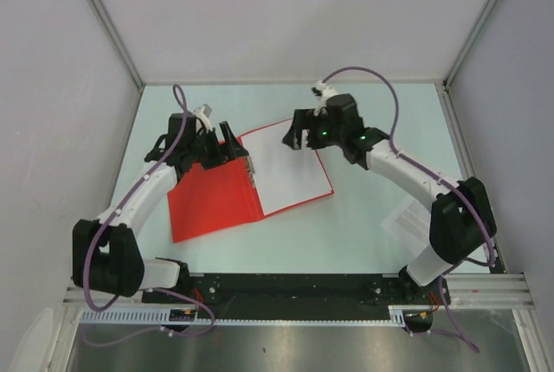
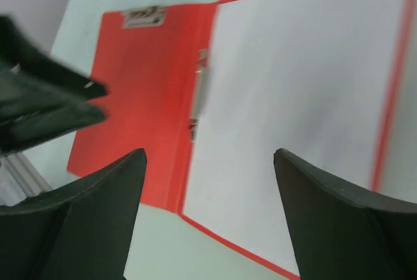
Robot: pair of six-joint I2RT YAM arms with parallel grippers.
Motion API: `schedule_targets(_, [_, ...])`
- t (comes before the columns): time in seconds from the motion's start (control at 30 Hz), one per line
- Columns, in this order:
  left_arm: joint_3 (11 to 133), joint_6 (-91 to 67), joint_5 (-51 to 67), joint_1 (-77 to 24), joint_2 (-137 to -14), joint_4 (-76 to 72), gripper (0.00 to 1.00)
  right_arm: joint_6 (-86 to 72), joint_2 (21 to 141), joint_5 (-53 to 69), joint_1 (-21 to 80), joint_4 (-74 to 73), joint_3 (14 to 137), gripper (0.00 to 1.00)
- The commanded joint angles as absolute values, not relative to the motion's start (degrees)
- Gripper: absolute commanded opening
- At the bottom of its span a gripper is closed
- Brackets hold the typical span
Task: Put the files into the folder
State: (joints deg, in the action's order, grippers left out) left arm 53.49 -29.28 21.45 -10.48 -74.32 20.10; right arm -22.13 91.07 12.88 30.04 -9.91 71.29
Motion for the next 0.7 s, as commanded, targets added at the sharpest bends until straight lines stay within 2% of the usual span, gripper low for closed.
schedule_targets(0.0, [57.39,-28.04,23.02,-8.79,-79.61,18.55,0.89,-27.41,96.58,7.73,38.92,-1.08,73.12,0.62])
schedule_targets(0.03, [57.65,-28.47,23.29,-8.44,-80.41,17.50,0.87,-29.86,97.98,7.30,39.46,-0.53,73.12,0.37])
schedule_targets(0.13, [60.45,-28.30,24.26,-8.17,-84.27,17.31,0.81,-30.67,102.47,7.91,40.69,3.86,73.21,0.17])
schedule_targets(0.17, [61.25,-28.13,24.43,-8.17,-85.59,17.49,0.80,-30.41,103.61,8.00,40.95,4.22,73.21,0.15])
schedule_targets(0.23, [63.01,-27.86,24.52,-8.17,-89.01,17.58,0.77,-29.88,106.25,8.78,41.40,5.18,73.21,0.04])
schedule_targets(0.3, [63.89,-28.04,24.43,-8.17,-90.78,17.32,0.77,-29.36,108.88,10.01,41.40,6.49,73.21,0.00])
schedule_targets(0.43, [65.56,-29.61,26.01,-8.17,-95.27,16.00,0.67,-27.60,111.35,12.56,41.48,7.91,73.21,0.00])
schedule_targets(0.67, [68.55,-29.53,26.01,-8.09,-100.80,16.70,0.66,-26.19,114.52,13.01,41.22,6.07,73.13,0.00])
